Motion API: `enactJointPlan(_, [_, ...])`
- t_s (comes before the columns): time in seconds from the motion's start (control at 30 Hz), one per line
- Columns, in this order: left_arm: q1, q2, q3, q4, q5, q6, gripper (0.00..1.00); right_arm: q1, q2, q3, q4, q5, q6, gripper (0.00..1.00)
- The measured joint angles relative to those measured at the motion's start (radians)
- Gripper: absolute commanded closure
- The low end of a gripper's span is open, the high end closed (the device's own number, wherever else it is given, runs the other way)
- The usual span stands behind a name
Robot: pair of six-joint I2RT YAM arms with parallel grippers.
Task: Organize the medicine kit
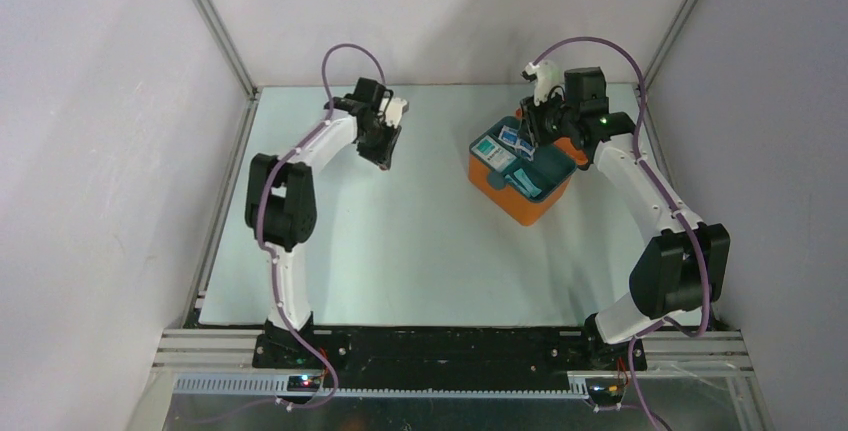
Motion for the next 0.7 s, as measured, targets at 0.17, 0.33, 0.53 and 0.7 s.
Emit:
enactJointPlan(0.17, [-0.001, -0.113, 0.044, -0.008, 0.099, -0.038, 0.81, -0.04, 0.0, 0.0, -0.003, 0.056, 0.016, 0.67])
enactJointPlan(0.33, [-0.018, -0.14, 0.143, -0.002, 0.156, -0.074, 0.82, -0.152, -0.025, -0.022, -0.059, 0.126, 0.11, 0.68])
enactJointPlan(0.53, [-0.106, -0.107, 0.344, -0.02, 0.223, -0.123, 0.84, -0.337, -0.09, -0.097, -0.157, 0.142, 0.231, 0.68])
enactJointPlan(0.7, [-0.219, -0.002, 0.591, 0.013, 0.267, -0.166, 0.82, -0.426, -0.094, -0.114, -0.2, 0.128, 0.278, 0.69])
